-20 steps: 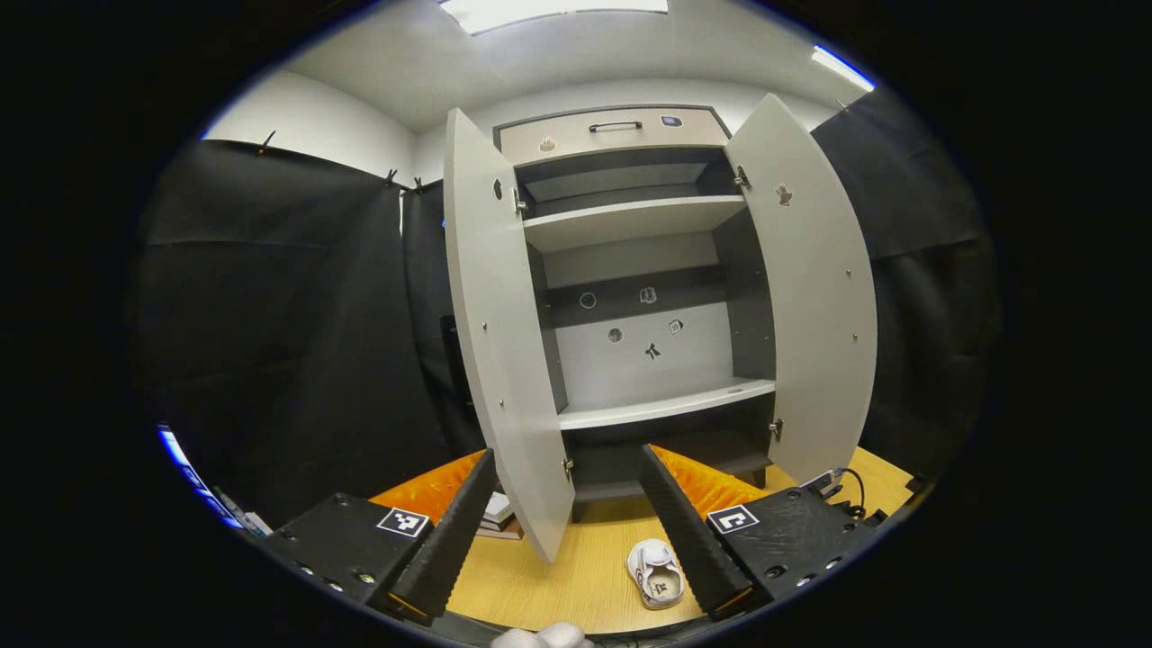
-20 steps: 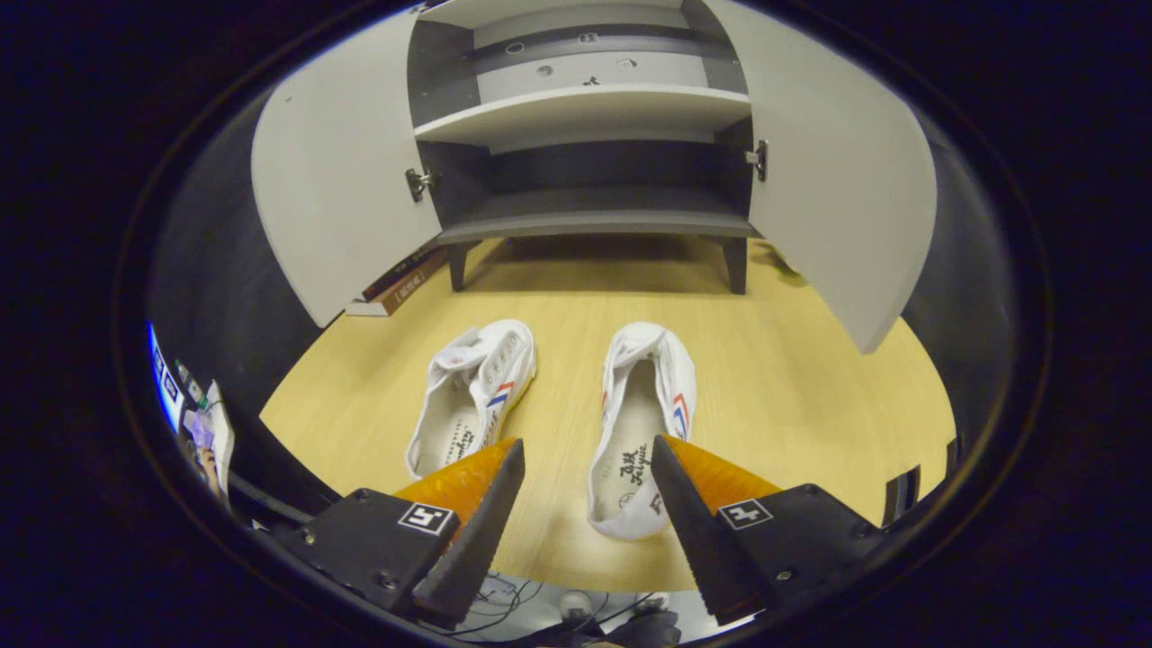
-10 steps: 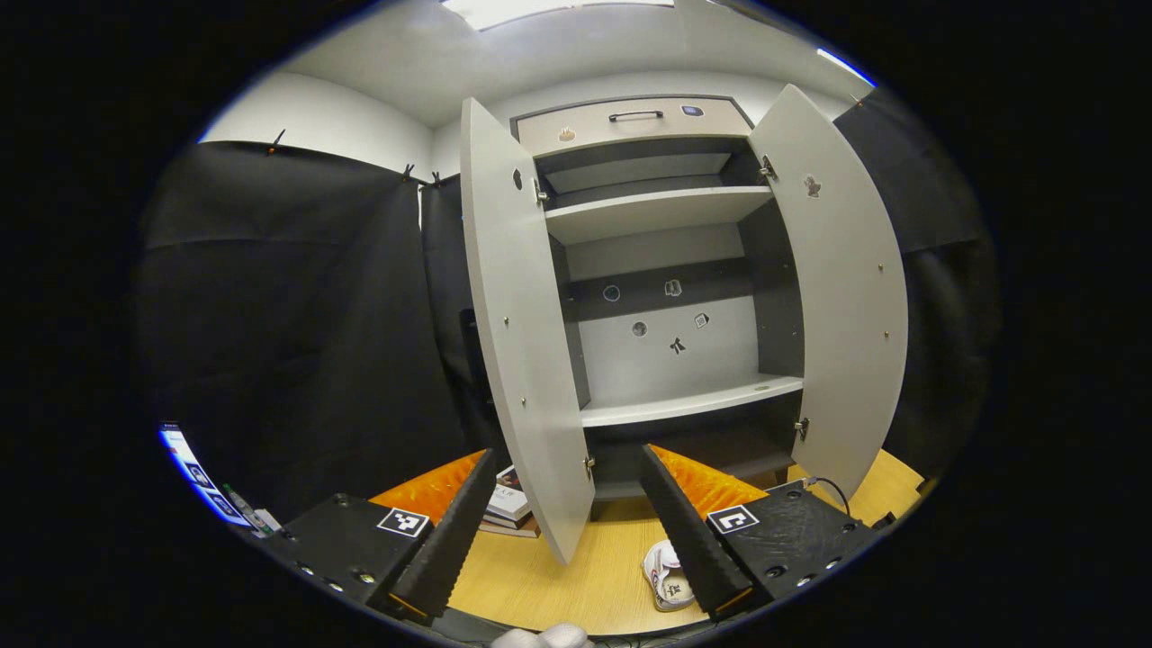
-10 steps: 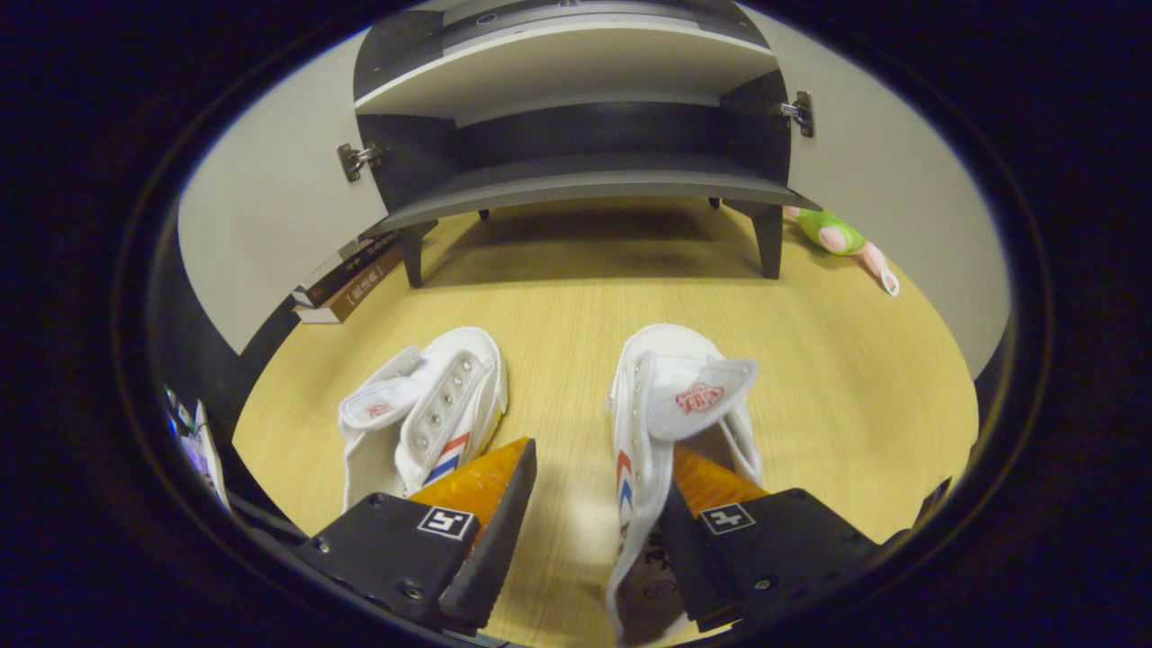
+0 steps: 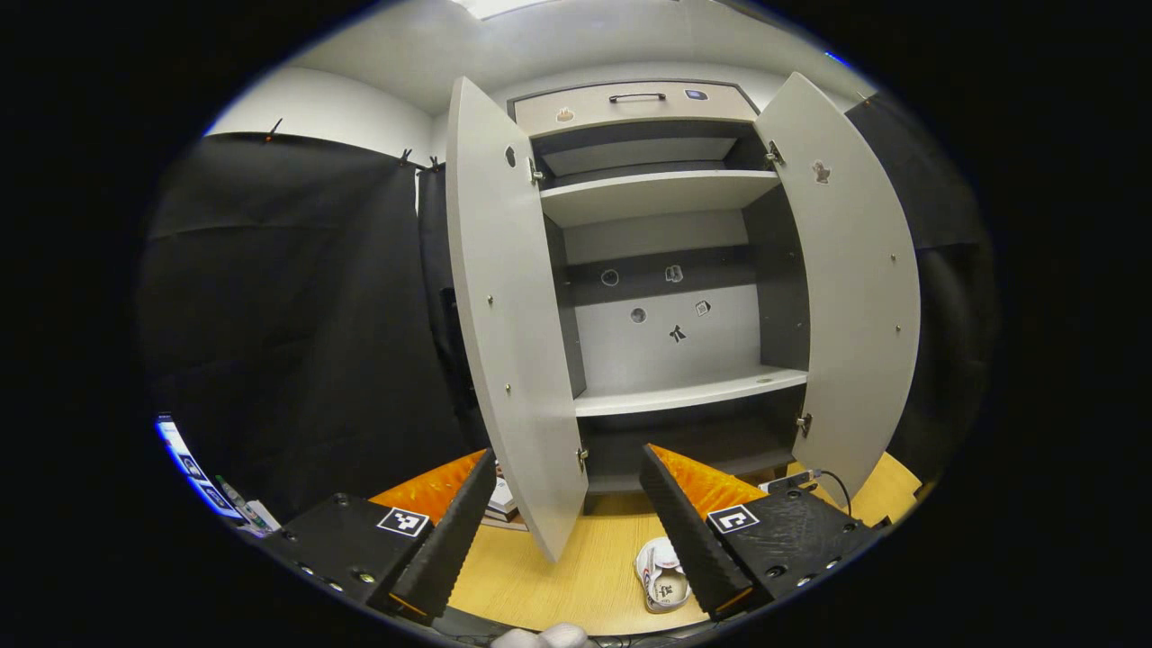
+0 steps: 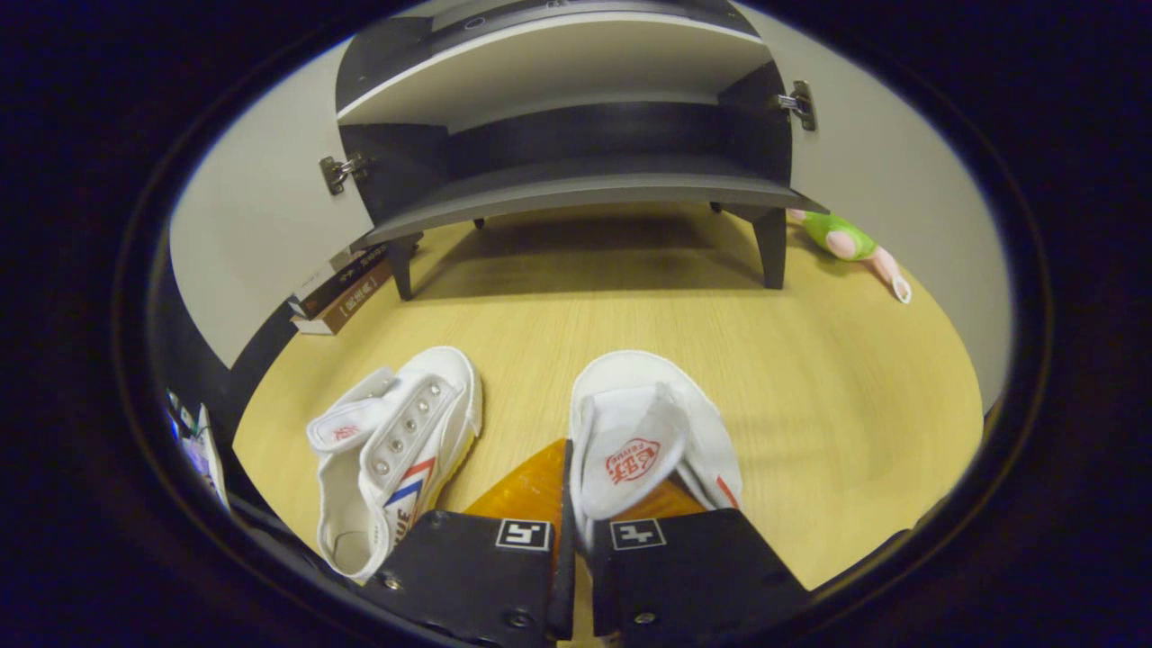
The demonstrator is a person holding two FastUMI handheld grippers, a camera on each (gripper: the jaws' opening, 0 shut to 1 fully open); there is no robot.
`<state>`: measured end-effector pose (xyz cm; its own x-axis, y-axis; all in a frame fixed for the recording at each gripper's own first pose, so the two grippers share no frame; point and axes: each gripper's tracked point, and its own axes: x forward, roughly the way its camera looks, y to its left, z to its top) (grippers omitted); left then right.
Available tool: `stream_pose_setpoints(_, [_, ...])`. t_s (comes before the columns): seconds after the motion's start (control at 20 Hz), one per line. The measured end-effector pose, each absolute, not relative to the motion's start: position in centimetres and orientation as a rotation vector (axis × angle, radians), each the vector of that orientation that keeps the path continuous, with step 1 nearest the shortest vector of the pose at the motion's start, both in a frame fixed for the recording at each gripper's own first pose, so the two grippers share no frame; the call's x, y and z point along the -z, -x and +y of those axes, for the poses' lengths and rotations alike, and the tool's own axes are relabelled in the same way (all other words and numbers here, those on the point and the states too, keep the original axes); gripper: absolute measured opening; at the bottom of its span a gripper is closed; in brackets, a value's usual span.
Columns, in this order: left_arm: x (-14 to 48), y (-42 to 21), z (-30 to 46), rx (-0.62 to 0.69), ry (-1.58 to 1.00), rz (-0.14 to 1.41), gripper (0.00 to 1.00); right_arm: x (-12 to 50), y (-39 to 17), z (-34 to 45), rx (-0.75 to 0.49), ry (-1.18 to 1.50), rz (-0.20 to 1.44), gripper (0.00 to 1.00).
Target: Grab one shoe with the right hand and put it into the shoe cabinet, grab the other shoe with the left hand and put it into the shoe cabinet; then close the right door with the right hand and the left door with the left hand.
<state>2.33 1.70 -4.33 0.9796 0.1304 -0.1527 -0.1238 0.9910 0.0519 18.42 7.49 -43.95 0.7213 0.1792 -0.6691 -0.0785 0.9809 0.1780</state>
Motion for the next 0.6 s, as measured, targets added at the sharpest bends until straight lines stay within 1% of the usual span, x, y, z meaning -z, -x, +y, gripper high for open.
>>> stream_pose_setpoints(0.1, [4.4,-2.4,1.6,-0.129,-0.033,0.156,0.96,43.3,-18.2,7.5,-0.165,-0.131,0.747,0.08])
stream_pose_setpoints(0.3, [4.7,-2.4,1.6,-0.121,-0.023,0.162,0.96,40.2,-17.5,7.6,-0.161,-0.108,0.701,0.08])
stream_pose_setpoints(0.5, [4.9,-2.4,1.7,-0.106,-0.035,0.156,0.96,33.5,-17.7,8.1,-0.166,-0.127,0.609,0.08])
stream_pose_setpoints(0.55, [5.0,-2.2,1.5,-0.098,-0.028,0.155,0.96,31.4,-18.0,8.2,-0.164,-0.134,0.576,0.05])
stream_pose_setpoints(0.6, [5.0,-2.1,1.5,-0.091,-0.023,0.149,0.96,29.2,-18.3,8.3,-0.163,-0.140,0.542,0.07])
